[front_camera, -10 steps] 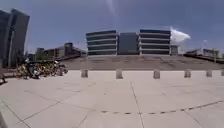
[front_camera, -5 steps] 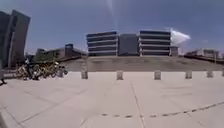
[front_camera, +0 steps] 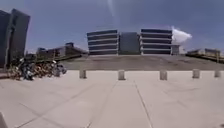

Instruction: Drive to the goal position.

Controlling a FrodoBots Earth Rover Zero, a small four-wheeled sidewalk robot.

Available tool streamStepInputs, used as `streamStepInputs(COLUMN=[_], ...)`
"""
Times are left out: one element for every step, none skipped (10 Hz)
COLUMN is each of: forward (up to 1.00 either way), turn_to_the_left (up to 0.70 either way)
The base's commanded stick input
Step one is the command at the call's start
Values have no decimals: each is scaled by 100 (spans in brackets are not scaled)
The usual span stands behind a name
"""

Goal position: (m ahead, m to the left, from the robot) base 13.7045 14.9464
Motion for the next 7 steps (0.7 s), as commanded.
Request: streamStepInputs(forward=[100, 100, 100, 100, 100, 100, 100], turn_to_the_left=[0, 0, 0, 0, 0, 0, 0])
